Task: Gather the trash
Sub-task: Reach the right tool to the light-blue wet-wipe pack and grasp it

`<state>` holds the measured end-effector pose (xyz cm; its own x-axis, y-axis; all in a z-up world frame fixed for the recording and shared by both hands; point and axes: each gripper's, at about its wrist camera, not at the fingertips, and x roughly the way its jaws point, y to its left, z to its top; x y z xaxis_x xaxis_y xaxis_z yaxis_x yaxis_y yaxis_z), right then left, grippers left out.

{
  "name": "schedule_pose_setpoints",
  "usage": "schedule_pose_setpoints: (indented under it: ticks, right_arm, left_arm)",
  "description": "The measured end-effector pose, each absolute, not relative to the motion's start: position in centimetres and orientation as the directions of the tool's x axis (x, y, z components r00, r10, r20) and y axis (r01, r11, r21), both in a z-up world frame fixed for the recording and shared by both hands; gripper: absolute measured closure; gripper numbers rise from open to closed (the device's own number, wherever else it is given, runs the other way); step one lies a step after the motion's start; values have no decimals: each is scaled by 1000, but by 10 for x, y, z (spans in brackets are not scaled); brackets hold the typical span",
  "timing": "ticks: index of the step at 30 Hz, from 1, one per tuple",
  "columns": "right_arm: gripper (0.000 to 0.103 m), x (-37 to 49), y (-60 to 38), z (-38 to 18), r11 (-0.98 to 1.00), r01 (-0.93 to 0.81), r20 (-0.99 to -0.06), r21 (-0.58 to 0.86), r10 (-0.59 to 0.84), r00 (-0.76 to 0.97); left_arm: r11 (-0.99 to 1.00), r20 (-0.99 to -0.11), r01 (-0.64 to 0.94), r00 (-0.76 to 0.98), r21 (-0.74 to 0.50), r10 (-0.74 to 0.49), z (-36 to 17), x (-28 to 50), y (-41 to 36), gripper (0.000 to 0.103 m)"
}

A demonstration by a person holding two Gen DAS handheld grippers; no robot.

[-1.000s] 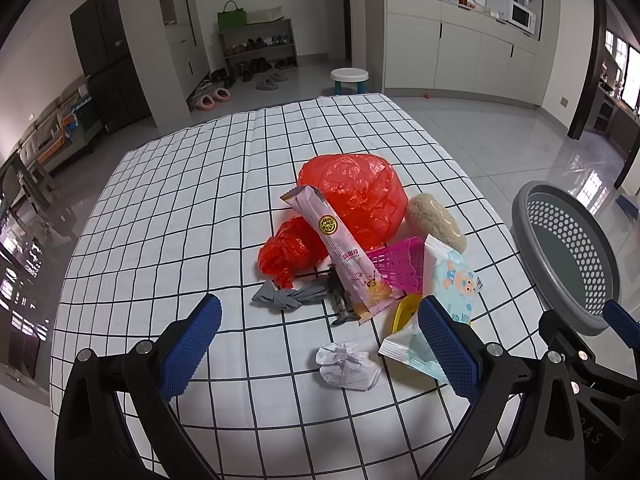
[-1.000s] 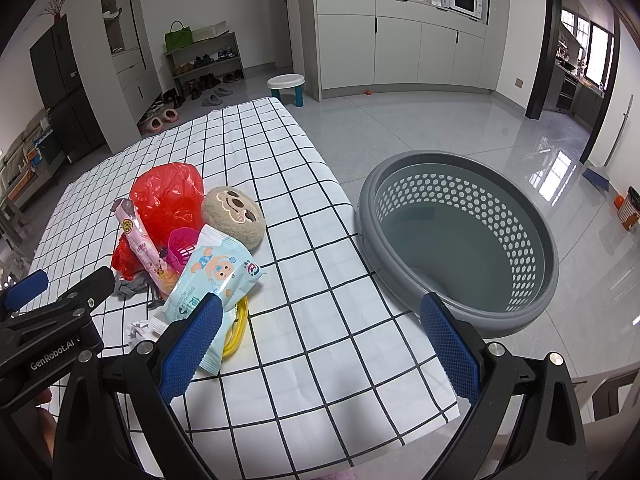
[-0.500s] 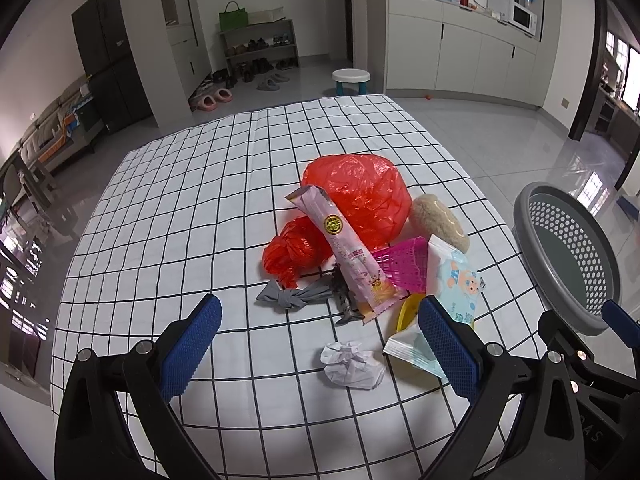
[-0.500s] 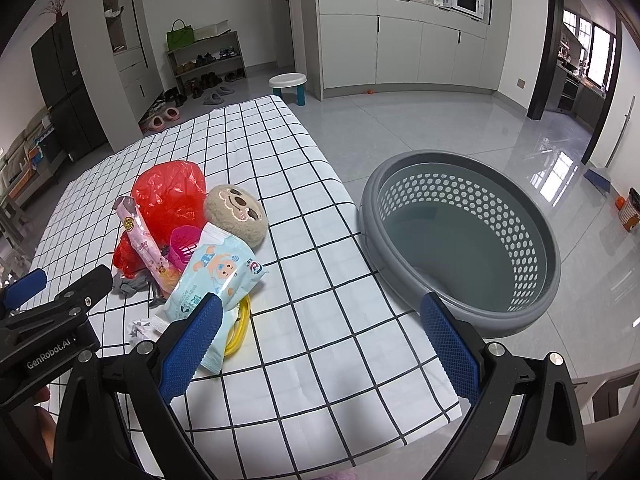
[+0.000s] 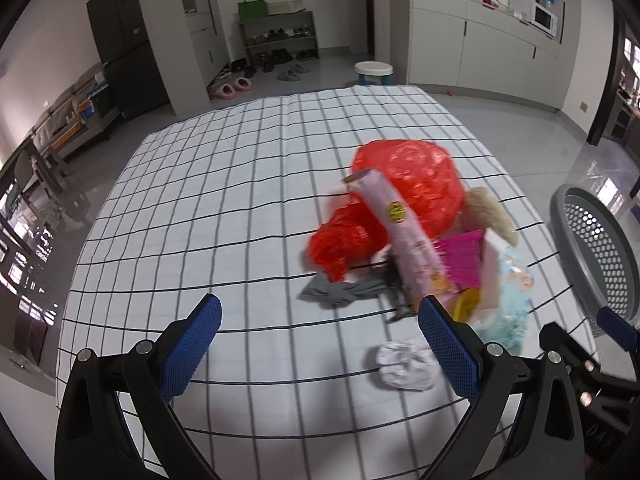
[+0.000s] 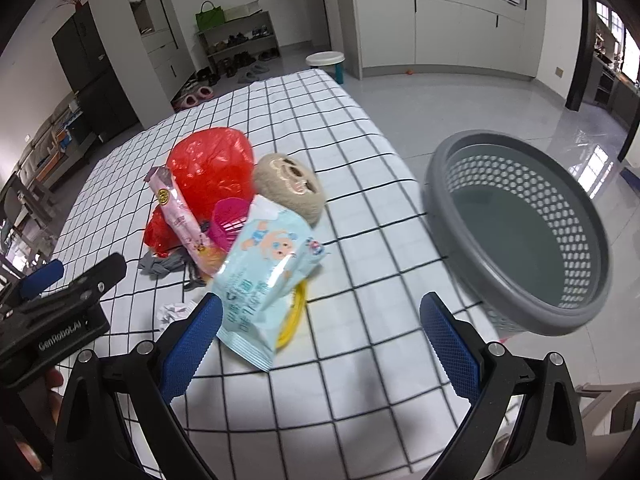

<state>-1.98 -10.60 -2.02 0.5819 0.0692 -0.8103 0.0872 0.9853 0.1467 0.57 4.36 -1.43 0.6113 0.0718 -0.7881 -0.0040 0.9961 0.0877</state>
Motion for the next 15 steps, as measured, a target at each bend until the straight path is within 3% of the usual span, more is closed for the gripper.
schedule_pose_setpoints:
  ticks: [15]
  right_arm:
    - [9, 21, -90, -45, 980, 116, -866, 162, 84, 493]
  left_arm:
    - [995, -832, -43, 545, 94, 102, -44, 3, 69, 6]
